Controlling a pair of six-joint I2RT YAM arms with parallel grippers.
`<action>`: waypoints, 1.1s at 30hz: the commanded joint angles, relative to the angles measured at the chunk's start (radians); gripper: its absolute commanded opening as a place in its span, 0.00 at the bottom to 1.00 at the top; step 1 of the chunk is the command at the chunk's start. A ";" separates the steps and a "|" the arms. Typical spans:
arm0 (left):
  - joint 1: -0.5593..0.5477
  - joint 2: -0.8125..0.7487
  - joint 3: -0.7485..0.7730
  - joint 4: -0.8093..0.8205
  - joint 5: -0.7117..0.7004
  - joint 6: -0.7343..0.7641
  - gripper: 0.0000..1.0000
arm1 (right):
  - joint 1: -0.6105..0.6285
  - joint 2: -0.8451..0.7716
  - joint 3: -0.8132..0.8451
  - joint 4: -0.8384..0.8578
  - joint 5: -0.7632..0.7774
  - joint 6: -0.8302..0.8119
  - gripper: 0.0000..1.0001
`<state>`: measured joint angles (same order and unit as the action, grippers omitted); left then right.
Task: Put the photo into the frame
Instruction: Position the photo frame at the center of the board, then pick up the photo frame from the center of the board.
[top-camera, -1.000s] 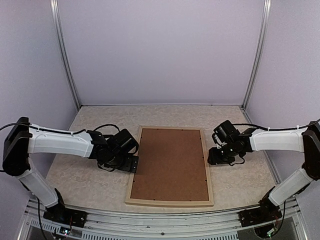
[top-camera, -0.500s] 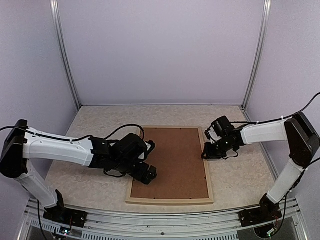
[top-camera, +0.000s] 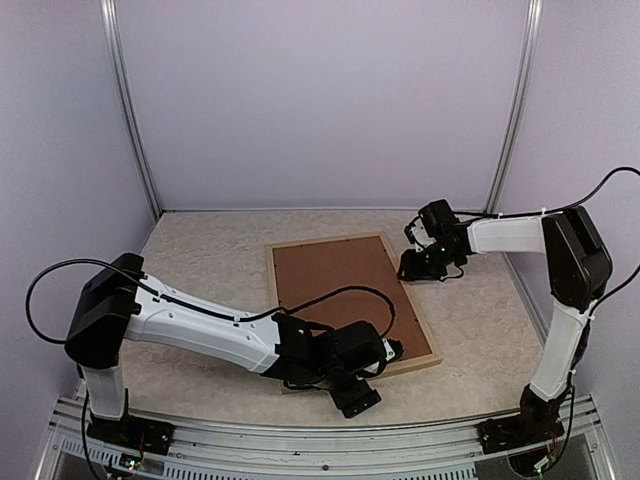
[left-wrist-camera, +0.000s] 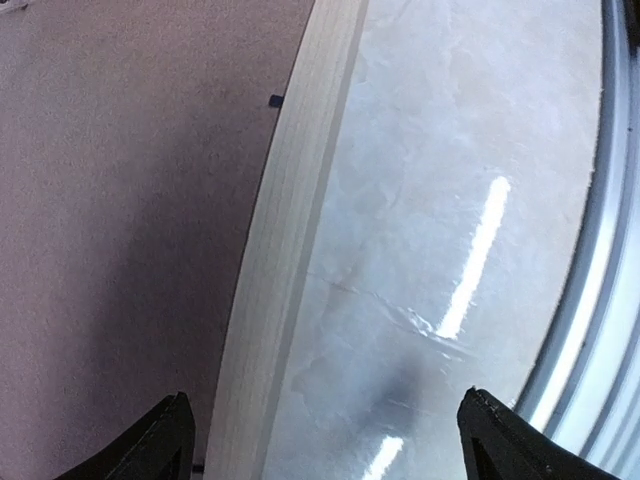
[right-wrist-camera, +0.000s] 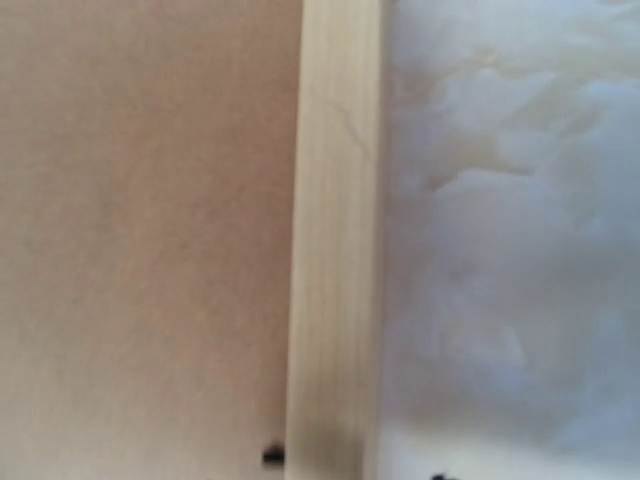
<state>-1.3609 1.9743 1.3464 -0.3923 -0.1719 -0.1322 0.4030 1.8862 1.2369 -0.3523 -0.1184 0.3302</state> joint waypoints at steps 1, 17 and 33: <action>0.000 0.080 0.072 -0.053 -0.108 0.050 0.90 | -0.006 -0.117 -0.070 -0.041 0.024 -0.021 0.47; 0.037 0.085 0.105 -0.016 -0.089 0.126 0.89 | -0.006 -0.394 -0.407 -0.007 -0.001 0.052 0.48; 0.125 0.007 0.036 0.020 0.006 0.129 0.86 | -0.003 -0.503 -0.549 0.009 -0.097 0.073 0.48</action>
<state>-1.2732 2.0541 1.4113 -0.3916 -0.2195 -0.0166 0.4030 1.4441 0.7200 -0.3557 -0.1696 0.3870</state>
